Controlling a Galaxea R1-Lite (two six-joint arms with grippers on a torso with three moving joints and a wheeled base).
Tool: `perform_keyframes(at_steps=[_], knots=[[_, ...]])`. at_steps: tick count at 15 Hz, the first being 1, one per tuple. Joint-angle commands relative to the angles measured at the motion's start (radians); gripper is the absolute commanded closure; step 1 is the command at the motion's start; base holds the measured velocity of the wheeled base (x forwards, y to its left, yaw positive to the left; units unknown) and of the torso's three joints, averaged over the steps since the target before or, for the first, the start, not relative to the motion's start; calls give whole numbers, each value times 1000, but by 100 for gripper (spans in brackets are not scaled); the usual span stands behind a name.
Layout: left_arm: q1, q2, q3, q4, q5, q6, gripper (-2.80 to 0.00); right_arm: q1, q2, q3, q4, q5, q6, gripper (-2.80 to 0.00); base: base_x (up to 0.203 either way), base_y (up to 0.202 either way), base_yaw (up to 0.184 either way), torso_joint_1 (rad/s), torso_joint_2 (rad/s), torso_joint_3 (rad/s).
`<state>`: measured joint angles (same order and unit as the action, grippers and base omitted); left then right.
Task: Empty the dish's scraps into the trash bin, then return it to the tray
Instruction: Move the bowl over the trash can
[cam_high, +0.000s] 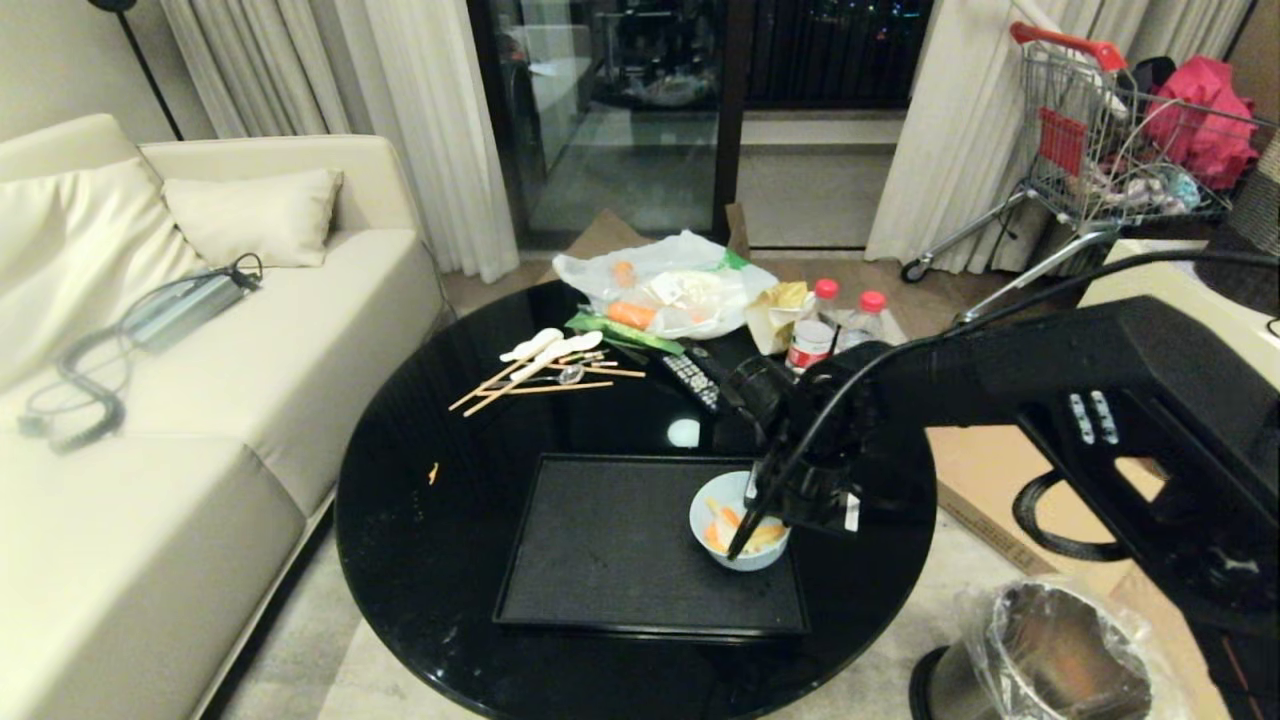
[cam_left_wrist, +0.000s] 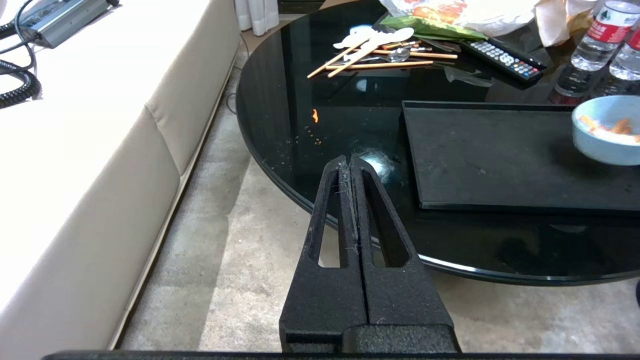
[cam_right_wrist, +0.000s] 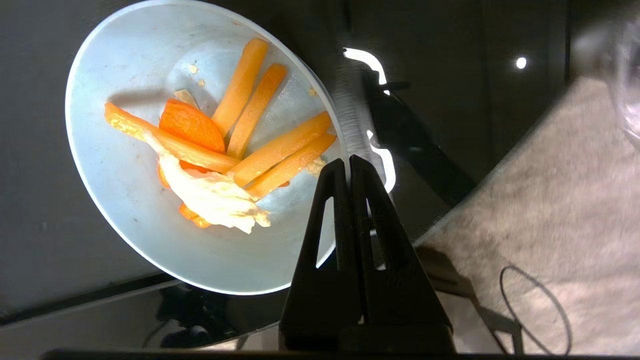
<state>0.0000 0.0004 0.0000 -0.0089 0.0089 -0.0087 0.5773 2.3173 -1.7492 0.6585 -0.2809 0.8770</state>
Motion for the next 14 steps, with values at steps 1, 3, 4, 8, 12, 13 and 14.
perform_keyframes(at_steps=[1,3,4,8,12,13,14], knots=[[0,0,0,0,0,-1,0,-24,-63,49,2,-1,26,0,0,0,0,0,0,0],[2,0,0,0,0,-1,0,-55,-106,83,-4,13,37,0,0,0,0,0,0,0],[0,0,0,0,0,-1,0,-77,-130,100,-8,17,43,0,0,0,0,0,0,0],[0,0,0,0,0,-1,0,-164,-241,188,-13,35,72,0,0,0,0,0,0,0],[0,0,0,0,0,-1,0,-260,-406,368,-59,91,69,0,0,0,0,0,0,0],[0,0,0,0,0,-1,0,-281,-456,428,-82,101,59,0,0,0,0,0,0,0],[0,0,0,0,0,-1,0,-301,-507,486,-103,110,43,0,0,0,0,0,0,0]])
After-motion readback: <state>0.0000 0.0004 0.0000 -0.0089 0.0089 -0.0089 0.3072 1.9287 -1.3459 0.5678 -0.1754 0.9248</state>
